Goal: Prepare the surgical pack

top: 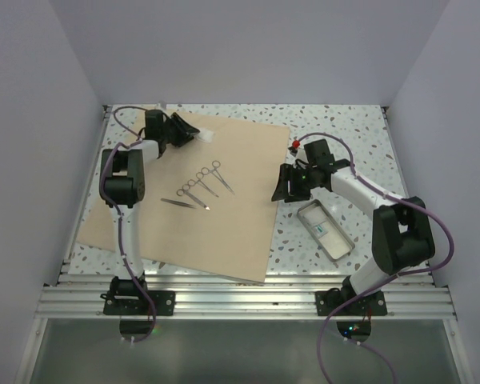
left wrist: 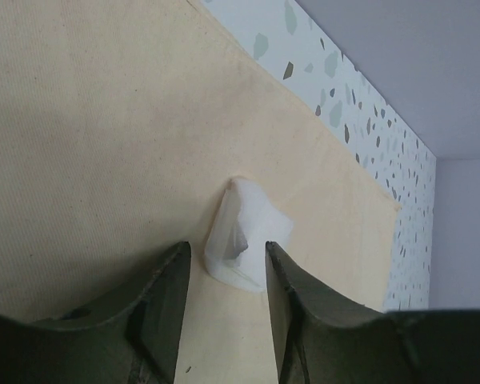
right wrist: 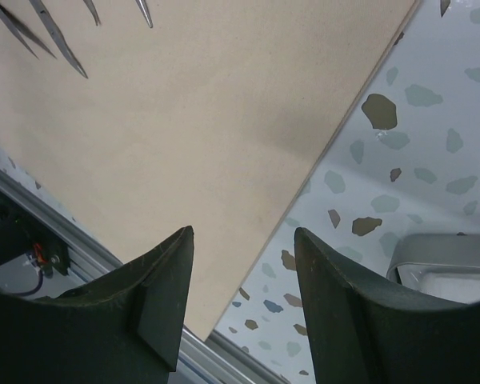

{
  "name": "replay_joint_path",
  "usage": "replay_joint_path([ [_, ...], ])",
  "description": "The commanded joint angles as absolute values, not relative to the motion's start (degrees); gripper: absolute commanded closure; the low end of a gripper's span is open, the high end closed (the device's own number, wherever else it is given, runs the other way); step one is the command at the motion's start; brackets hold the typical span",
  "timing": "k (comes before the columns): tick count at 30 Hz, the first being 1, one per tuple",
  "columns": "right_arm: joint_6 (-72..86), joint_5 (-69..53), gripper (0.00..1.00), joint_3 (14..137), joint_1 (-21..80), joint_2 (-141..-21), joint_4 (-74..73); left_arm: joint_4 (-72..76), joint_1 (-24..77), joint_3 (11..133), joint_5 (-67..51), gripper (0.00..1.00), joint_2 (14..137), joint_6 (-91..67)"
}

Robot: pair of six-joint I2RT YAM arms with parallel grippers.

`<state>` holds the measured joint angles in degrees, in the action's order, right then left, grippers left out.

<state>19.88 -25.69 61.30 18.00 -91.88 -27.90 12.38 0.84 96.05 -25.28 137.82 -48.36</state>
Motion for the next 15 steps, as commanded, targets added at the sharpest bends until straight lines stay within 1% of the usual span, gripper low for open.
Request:
replay_joint_path([
  [1, 20.65, -27.33, 0.43, 60.47, 18.19, -91.49, -25.84, 12.04, 0.44, 94.92, -24.26, 0.52, 133.95, -45.79],
  [5, 20.65, -27.51, 0.44, 60.21, 18.19, -91.32, -25.58, 11.43, 0.53, 94.74, -24.78, 0.45, 134.38, -45.0],
  [11, 20.65, -27.51, 0.43, 60.03, 18.28, -91.23, -25.58, 12.21, 0.97, 95.71, -25.66, 0.45, 136.49, -45.7],
  [15, 20.48, -27.6, 0.43, 60.03, 18.28, -91.32, -25.58, 12.13, 1.58, 97.73, -26.72, 0.49, 138.6, -46.49],
])
